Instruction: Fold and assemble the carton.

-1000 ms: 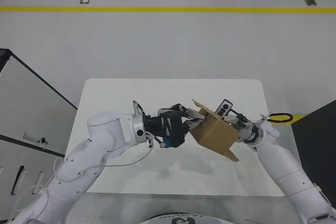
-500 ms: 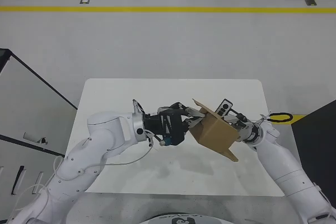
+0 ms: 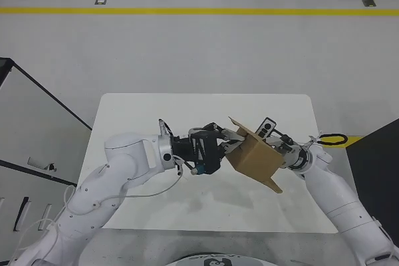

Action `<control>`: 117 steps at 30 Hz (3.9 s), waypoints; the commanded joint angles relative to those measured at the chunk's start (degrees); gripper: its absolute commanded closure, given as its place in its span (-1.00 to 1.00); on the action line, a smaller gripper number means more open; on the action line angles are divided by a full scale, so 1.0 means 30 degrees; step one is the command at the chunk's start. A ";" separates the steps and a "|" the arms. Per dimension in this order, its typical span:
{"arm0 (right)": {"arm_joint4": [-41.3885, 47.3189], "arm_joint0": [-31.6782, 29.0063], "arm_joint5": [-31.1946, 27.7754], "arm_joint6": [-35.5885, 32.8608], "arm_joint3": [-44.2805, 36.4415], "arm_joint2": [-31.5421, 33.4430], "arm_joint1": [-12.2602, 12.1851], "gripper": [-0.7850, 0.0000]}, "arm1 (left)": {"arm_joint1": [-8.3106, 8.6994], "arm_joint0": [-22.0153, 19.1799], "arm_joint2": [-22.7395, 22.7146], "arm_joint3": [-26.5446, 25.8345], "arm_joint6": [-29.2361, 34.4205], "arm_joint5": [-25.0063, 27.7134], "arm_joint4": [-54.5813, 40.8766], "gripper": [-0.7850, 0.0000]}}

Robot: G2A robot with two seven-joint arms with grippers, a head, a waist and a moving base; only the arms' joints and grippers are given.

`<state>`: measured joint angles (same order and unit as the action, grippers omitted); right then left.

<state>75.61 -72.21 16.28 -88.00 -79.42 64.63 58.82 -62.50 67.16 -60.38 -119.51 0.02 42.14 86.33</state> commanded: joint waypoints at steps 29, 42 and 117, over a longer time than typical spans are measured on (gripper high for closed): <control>-0.0084 -0.0098 0.0000 -0.0001 0.0131 0.0230 -0.0022 1.00 | -0.0058 -0.0097 0.0603 0.0010 0.0286 0.0318 0.0118 1.00; -0.0084 -0.0065 -0.0001 -0.0001 0.0170 0.0199 -0.0007 1.00 | -0.0103 -0.0248 0.0807 0.0038 0.0626 0.0086 0.0520 1.00; -0.0241 0.0218 0.0322 0.0321 0.0769 0.0193 0.0458 1.00 | 0.0021 -0.0207 0.0769 -0.0501 0.0712 0.0186 0.3405 1.00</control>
<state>74.90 -71.50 17.21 -87.07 -77.00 65.28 60.20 -62.41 66.62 -58.45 -120.95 2.06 42.38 96.22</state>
